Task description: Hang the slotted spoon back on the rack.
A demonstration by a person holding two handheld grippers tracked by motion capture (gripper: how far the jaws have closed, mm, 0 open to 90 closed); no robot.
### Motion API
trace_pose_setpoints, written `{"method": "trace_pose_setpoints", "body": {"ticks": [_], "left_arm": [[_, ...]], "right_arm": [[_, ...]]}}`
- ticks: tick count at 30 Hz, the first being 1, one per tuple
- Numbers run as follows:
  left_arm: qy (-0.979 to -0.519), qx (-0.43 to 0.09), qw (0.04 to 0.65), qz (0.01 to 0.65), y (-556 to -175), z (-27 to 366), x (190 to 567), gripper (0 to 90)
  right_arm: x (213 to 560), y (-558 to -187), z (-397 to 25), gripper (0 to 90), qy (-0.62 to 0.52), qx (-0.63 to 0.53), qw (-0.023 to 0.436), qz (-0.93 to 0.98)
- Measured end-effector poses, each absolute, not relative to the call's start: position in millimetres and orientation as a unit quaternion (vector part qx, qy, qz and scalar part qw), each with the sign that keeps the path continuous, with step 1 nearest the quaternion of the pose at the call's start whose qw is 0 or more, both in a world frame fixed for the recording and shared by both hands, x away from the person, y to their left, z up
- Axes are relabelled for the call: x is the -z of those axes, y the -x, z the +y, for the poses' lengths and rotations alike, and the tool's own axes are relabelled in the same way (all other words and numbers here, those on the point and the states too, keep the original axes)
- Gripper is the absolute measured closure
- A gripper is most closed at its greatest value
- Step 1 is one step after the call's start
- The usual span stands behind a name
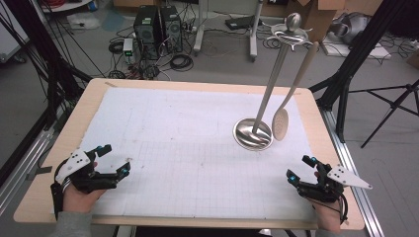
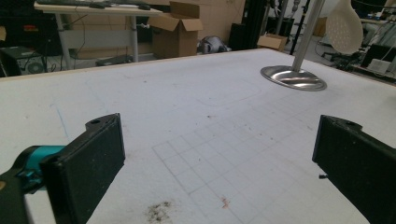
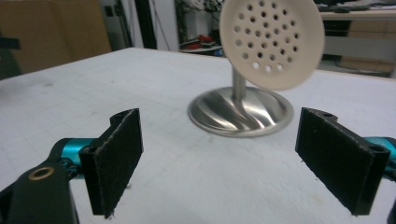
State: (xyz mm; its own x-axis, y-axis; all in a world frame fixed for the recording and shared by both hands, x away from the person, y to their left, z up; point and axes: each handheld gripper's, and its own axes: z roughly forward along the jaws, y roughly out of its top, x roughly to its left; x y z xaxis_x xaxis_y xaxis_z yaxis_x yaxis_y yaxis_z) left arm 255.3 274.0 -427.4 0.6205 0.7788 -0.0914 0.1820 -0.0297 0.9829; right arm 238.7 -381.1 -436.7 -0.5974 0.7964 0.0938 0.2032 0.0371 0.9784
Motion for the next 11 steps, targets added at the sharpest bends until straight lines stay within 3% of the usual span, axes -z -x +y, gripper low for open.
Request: {"method": "trace_pose_setpoints", "body": {"ticks": [11], "left_arm": [[-0.669,-0.268,0.576,0.385,-257.1,282.9,437.2,2.8]], "right_arm": [[445.8,-232.7,-399.5,12.7,-0.413,-0.577,0.274,0.649]]}}
